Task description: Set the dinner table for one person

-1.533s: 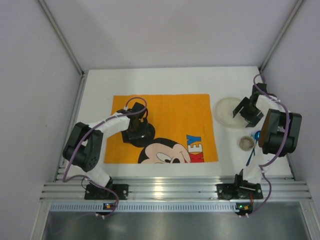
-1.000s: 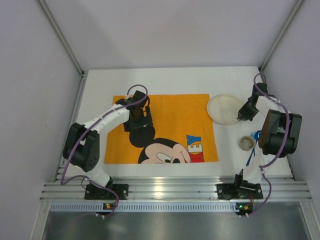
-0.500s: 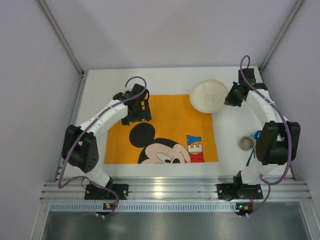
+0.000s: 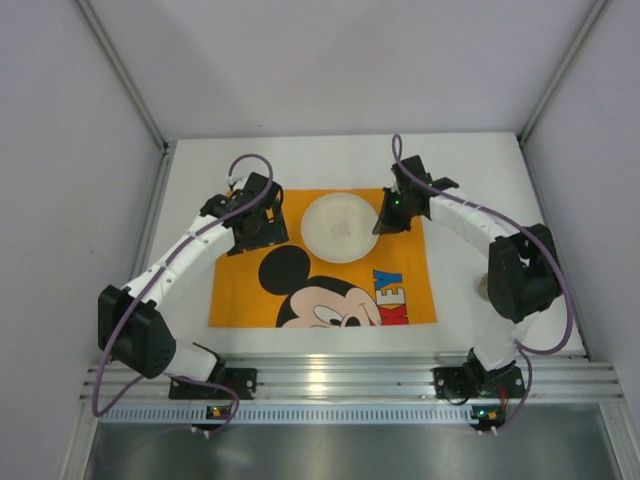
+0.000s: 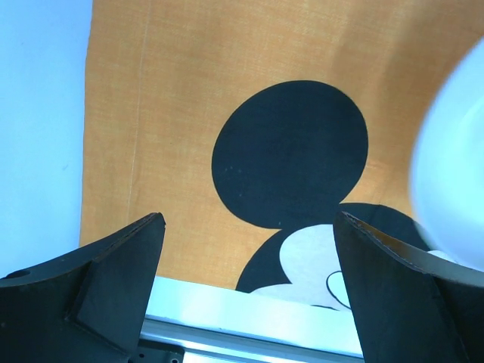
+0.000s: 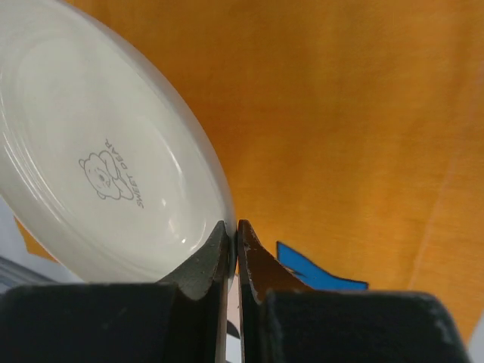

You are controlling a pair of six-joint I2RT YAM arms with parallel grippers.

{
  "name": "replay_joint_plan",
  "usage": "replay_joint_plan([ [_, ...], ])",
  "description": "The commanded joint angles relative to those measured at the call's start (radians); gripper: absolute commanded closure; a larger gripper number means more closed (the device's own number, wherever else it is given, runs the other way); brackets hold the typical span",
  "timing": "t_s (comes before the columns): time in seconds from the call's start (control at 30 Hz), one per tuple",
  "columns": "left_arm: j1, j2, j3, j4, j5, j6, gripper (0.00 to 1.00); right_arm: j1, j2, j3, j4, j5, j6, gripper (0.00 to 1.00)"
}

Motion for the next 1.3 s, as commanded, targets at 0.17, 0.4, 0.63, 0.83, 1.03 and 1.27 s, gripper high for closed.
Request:
replay_joint_plan([
  [0.17, -0.001, -0.01, -0.001, -0.023, 0.003, -0.031, 0.02, 0.13, -0.018, -0.136, 0.159, -0.081, 0.049, 1.0],
  [0.4, -0.002, 0.016, 0.065, -0.072, 0.003, -0.028, 0.02, 0.166, 0.047, -0.13, 0.19, -0.083, 0.035, 0.91],
  [0.63, -0.001, -0.079, 0.01, -0.11, -0.028, -0.045, 0.02, 0.166, -0.023, -0.173, 0.185, -0.048, 0.035, 0.34],
  [0.83, -0.002, -0.224, -0.057, -0.147, -0.069, -0.027, 0.01, 0.161, -0.204, -0.158, 0.066, 0.072, 0.003, 0.3],
  [1.03, -0.002, -0.37, -0.215, -0.027, -0.005, 0.05, 0.02, 0.012, -0.524, -0.265, -0.132, 0.222, 0.018, 0.25],
  [1.27, -0.002, -0.36, -0.236, -0.015, 0.16, 0.093, 0.02, -0.337, -0.838, -0.401, -0.47, 0.406, 0.118, 0.05],
])
